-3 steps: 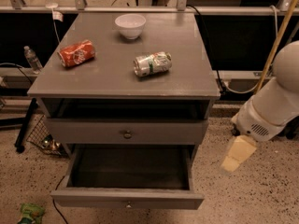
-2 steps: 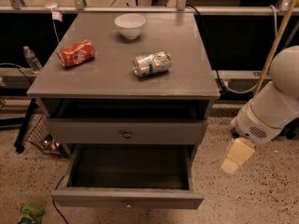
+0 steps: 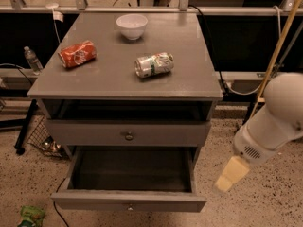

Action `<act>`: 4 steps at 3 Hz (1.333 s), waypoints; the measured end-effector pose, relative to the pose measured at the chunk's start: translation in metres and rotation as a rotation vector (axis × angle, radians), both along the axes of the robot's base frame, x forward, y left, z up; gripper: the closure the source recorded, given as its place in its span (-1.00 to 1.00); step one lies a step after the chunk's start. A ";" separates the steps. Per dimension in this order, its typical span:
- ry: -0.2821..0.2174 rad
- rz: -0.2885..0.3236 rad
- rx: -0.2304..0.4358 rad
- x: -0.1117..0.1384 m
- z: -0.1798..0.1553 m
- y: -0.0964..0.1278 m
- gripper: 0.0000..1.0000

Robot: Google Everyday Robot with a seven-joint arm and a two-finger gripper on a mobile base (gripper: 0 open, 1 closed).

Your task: Close middle drawer

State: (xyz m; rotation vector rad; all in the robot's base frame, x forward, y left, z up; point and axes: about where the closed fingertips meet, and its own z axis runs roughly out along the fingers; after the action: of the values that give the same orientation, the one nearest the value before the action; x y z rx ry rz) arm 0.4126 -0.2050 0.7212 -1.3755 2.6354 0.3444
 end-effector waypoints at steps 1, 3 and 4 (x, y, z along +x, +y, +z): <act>0.088 -0.103 0.013 -0.021 -0.054 0.012 -1.00; 0.187 -0.184 0.063 -0.036 -0.111 0.032 -1.00; 0.235 -0.205 0.057 -0.042 -0.137 0.039 -1.00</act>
Offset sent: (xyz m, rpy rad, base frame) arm -0.0470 0.0515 -0.1610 0.1138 0.2782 -0.2561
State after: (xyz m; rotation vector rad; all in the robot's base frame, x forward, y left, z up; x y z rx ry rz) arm 0.3707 -0.1659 0.5842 -1.0954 2.8970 0.5801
